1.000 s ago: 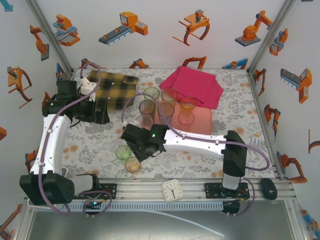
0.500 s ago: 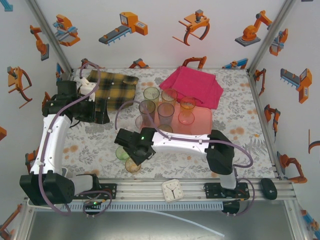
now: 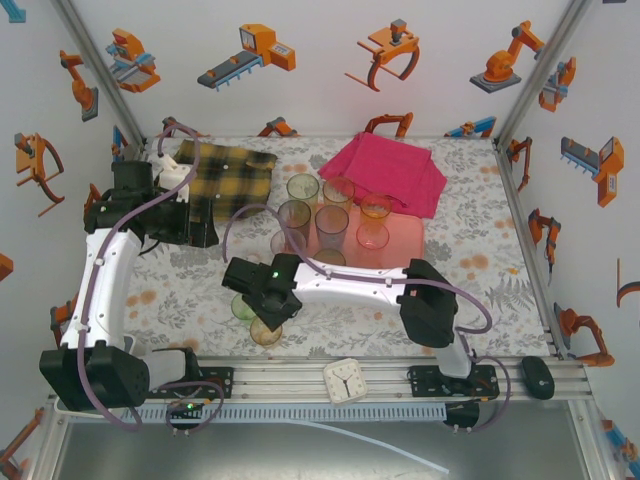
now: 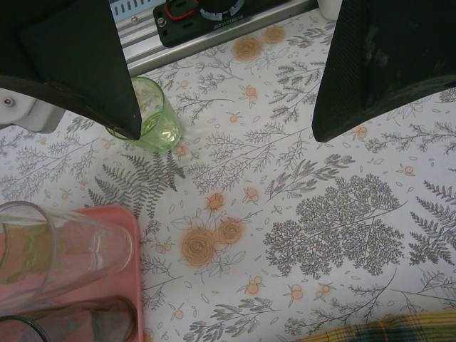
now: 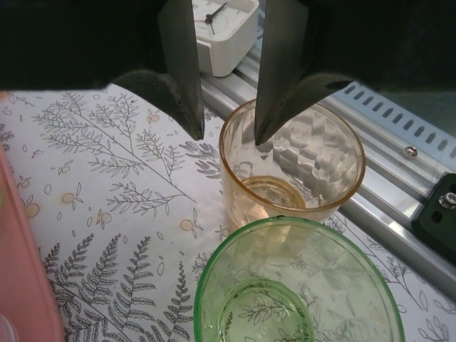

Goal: Place the glasses into the tray

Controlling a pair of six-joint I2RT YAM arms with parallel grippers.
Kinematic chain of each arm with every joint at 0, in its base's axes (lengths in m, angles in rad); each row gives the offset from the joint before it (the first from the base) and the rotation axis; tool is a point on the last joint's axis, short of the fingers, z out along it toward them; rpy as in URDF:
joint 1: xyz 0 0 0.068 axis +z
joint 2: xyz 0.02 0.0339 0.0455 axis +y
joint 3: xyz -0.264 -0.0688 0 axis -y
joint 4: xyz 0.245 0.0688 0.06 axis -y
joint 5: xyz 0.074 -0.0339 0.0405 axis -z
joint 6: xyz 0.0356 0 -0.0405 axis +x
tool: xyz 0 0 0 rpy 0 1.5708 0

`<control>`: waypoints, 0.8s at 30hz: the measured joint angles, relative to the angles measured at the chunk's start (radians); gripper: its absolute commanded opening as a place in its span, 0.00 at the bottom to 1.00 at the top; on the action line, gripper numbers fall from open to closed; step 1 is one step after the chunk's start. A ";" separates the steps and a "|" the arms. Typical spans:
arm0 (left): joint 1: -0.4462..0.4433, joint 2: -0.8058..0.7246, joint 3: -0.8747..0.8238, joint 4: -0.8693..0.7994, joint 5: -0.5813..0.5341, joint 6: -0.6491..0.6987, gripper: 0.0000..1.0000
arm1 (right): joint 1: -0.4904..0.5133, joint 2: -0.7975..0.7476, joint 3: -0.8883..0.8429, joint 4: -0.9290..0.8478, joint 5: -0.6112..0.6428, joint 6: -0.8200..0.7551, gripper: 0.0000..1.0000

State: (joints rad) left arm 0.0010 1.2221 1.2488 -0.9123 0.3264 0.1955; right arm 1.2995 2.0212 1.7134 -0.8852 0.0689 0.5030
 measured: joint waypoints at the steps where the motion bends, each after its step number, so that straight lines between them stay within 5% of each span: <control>1: 0.000 0.000 0.000 0.000 0.000 0.000 0.97 | 0.000 0.008 0.003 -0.002 0.000 -0.003 0.35; 24: 0.004 0.000 -0.002 0.001 0.000 0.000 0.97 | 0.000 0.069 0.045 -0.046 -0.001 -0.030 0.23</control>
State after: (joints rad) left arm 0.0048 1.2224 1.2469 -0.9115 0.3267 0.1951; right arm 1.2995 2.0907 1.7588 -0.9310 0.0681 0.4732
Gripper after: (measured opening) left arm 0.971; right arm 0.250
